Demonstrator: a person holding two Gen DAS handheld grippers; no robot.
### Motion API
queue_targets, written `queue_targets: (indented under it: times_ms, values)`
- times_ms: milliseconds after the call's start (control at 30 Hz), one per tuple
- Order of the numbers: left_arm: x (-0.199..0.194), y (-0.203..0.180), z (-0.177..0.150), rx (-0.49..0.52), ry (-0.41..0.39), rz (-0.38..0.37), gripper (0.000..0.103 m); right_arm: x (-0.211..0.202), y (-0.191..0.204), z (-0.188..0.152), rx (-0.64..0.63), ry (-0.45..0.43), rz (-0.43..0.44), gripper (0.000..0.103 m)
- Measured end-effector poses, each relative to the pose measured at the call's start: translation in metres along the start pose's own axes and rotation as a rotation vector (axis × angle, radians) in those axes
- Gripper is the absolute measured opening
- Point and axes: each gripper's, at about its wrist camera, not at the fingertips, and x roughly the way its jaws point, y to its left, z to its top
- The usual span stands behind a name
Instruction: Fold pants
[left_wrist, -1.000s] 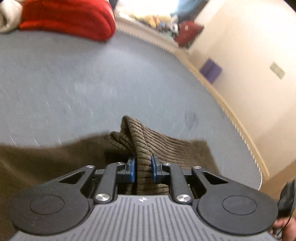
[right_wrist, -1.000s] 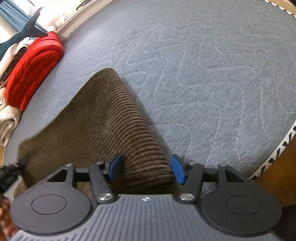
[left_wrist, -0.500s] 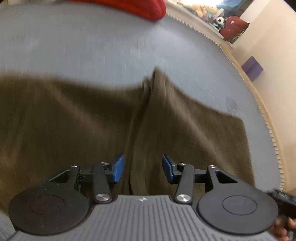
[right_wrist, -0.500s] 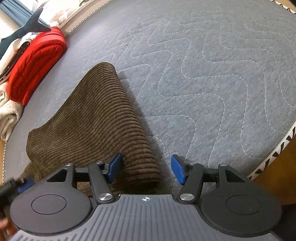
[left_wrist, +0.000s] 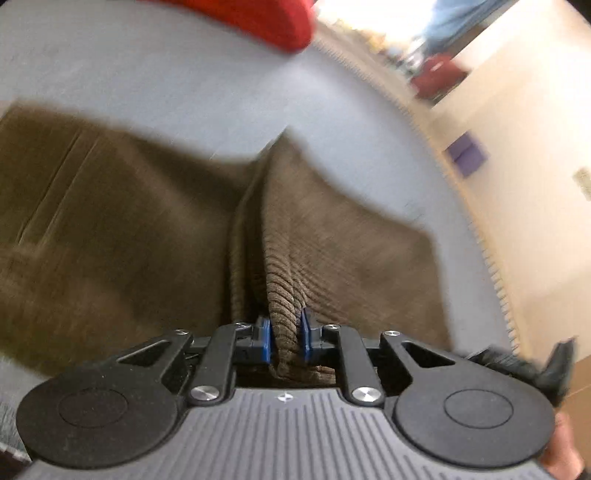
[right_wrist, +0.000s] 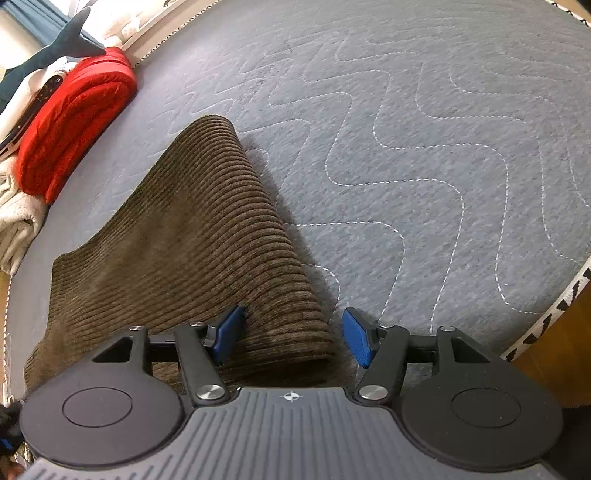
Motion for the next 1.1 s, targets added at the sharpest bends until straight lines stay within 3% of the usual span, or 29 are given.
queue_targets:
  times_ms: [67, 133, 200, 300, 333, 400, 500, 667, 767, 867, 900, 1033, 1100]
  values:
    - [0.010, 0.006, -0.005, -0.013, 0.018, 0.078, 0.049, 0.001, 0.001, -0.001, -0.007, 0.005, -0.002, 0.064]
    - [-0.001, -0.005, -0.008, 0.046, -0.060, 0.128, 0.047, 0.002, 0.002, -0.002, -0.018, 0.000, -0.008, 0.064]
    - [-0.012, -0.030, -0.014, 0.199, -0.169, 0.172, 0.047, 0.001, 0.002, -0.003, -0.013, -0.005, -0.012, 0.064]
    - [-0.021, -0.052, -0.030, 0.358, -0.258, 0.140, 0.047, 0.001, 0.004, -0.005, -0.019, -0.011, -0.021, 0.064]
    - [-0.020, -0.048, -0.036, 0.372, -0.236, 0.118, 0.047, 0.001, 0.005, -0.005, -0.025, -0.015, -0.024, 0.064]
    - [0.015, -0.045, -0.038, 0.373, -0.041, 0.124, 0.045, 0.001, 0.007, -0.008, -0.038, -0.024, -0.032, 0.063]
    - [0.018, -0.049, -0.045, 0.476, -0.062, 0.147, 0.046, -0.001, 0.009, -0.011, -0.050, -0.035, -0.032, 0.052]
    - [0.014, -0.043, -0.039, 0.434, -0.071, 0.107, 0.046, -0.014, 0.024, -0.017, -0.127, -0.099, -0.067, 0.033]
    - [-0.002, -0.036, -0.028, 0.387, -0.098, 0.067, 0.051, -0.035, 0.051, -0.023, -0.256, -0.202, -0.076, 0.026]
    - [-0.027, -0.026, -0.015, 0.290, -0.158, -0.053, 0.063, -0.067, 0.099, -0.046, -0.513, -0.364, -0.065, 0.025]
    - [-0.035, -0.022, -0.009, 0.243, -0.171, -0.137, 0.064, -0.078, 0.120, -0.060, -0.617, -0.417, -0.054, 0.025]
    - [-0.065, -0.004, 0.006, 0.110, -0.177, -0.479, 0.088, -0.101, 0.181, -0.124, -0.946, -0.522, 0.034, 0.024]
    - [-0.071, 0.003, 0.007, 0.082, -0.142, -0.593, 0.088, -0.104, 0.202, -0.159, -1.088, -0.535, 0.097, 0.024]
